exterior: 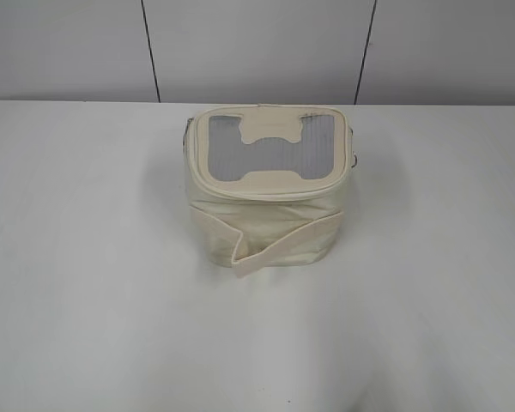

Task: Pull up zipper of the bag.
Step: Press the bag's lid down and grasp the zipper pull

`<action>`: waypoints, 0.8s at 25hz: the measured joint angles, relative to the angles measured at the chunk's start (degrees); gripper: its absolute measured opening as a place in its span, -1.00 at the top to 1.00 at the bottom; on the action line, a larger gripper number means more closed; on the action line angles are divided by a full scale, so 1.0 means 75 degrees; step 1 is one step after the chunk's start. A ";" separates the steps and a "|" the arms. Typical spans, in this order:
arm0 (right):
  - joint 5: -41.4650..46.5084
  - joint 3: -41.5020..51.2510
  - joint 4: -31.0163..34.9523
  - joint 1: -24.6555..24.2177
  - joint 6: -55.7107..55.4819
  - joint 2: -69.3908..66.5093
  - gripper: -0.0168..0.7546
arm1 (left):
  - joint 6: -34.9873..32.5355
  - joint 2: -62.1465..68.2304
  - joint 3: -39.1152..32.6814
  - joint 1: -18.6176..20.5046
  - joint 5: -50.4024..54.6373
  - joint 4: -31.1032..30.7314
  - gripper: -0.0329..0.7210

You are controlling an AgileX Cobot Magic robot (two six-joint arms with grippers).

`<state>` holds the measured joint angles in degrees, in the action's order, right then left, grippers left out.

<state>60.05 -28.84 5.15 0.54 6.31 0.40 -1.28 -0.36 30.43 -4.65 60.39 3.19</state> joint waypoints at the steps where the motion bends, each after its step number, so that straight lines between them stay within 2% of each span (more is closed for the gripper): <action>1: 0.0000 0.0000 0.0000 0.0000 0.0000 0.0000 -0.44 | 0.0000 0.0000 0.0000 0.0000 0.0000 0.0000 0.31; 20: 0.0000 0.0000 0.0000 0.0000 0.0000 0.0000 -0.44 | 0.0000 0.0000 0.0000 0.0000 0.0000 0.0000 0.31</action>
<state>60.05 -28.84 5.15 0.54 6.31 0.40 -1.28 -0.36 30.43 -4.65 60.39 3.19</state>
